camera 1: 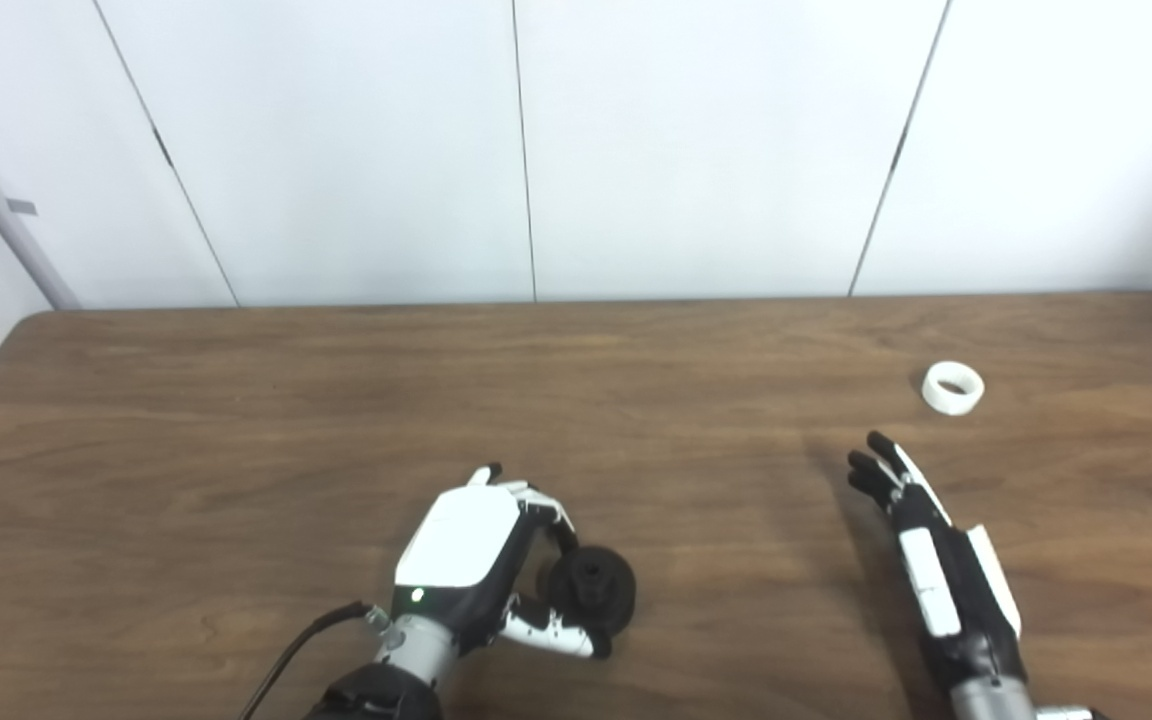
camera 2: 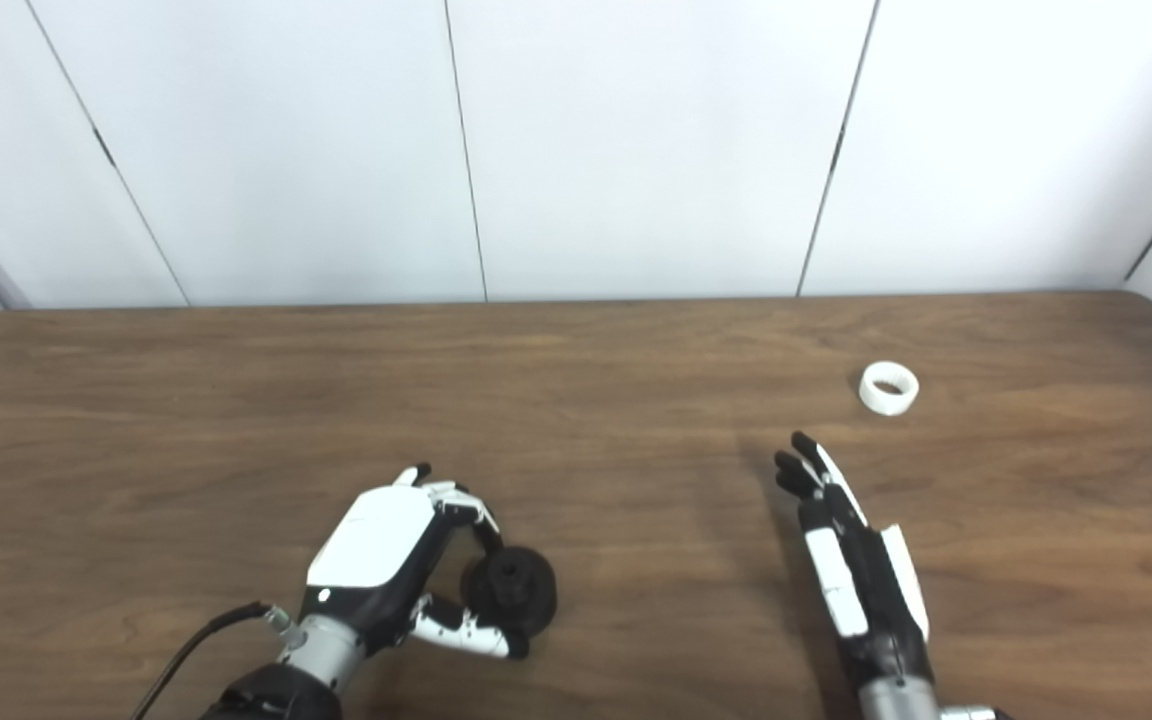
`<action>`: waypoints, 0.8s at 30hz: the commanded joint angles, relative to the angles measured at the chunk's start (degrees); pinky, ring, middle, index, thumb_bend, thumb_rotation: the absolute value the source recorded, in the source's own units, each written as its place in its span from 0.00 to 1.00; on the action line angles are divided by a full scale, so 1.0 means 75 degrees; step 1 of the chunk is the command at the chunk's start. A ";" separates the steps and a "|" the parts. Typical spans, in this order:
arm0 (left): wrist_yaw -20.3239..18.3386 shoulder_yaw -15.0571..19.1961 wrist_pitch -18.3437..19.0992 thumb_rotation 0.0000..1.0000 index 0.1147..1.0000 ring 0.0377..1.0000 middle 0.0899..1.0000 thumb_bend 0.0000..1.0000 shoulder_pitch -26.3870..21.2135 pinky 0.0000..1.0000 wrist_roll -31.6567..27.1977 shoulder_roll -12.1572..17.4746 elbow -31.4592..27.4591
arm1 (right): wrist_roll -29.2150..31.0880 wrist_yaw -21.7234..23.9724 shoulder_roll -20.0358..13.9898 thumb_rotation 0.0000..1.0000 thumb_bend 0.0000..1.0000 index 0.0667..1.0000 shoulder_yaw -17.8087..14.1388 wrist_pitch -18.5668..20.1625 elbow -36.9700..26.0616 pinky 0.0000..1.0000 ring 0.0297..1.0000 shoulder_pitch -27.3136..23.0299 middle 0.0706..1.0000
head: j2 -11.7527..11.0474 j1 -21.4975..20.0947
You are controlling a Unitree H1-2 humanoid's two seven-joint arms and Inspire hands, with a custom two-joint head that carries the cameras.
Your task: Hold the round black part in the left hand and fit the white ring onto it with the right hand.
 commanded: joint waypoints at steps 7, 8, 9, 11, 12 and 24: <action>0.0227 -0.0040 -0.0205 0.05 0.41 0.86 0.73 0.52 0.0206 1.00 0.0301 -0.0026 0.0310 | 0.0148 -0.0080 0.0264 1.00 0.63 0.92 0.0122 0.0119 -0.0223 1.00 0.88 0.0357 0.88 | 0.0170 -0.0011; 0.0259 -0.0024 -0.0225 0.05 0.41 0.86 0.73 0.52 0.0228 1.00 0.0283 -0.0037 0.0328 | 0.0135 -0.0087 0.0251 1.00 0.63 0.92 0.0126 0.0152 -0.0249 1.00 0.89 0.0360 0.88 | 0.0192 -0.0011; 0.0297 -0.0015 -0.0249 0.05 0.41 0.86 0.73 0.52 0.0248 1.00 0.0262 -0.0045 0.0345 | 0.0140 -0.0090 0.0241 1.00 0.63 0.92 0.0127 0.0195 -0.0287 1.00 0.89 0.0367 0.88 | 0.0226 -0.0009; 0.0380 -0.0012 -0.0287 0.05 0.41 0.86 0.73 0.52 0.0280 1.00 0.0242 -0.0057 0.0379 | 0.0150 -0.0092 0.0222 1.00 0.63 0.92 0.0132 0.0265 -0.0364 1.00 0.89 0.0382 0.88 | 0.0252 -0.0013; 0.0413 -0.0010 -0.0295 0.05 0.41 0.86 0.73 0.52 0.0298 1.00 0.0236 -0.0071 0.0399 | 0.0144 -0.0093 0.0209 1.00 0.62 0.92 0.0135 0.0296 -0.0403 1.00 0.89 0.0387 0.88 | 0.0291 -0.0040; 0.0470 0.0103 -0.0364 0.05 0.41 0.86 0.73 0.52 0.0400 1.00 0.0094 -0.0105 0.0438 | 0.0157 -0.0005 0.0030 0.99 0.56 0.92 0.0081 0.0691 -0.1124 1.00 0.89 0.0271 0.89 | 0.0407 -0.0293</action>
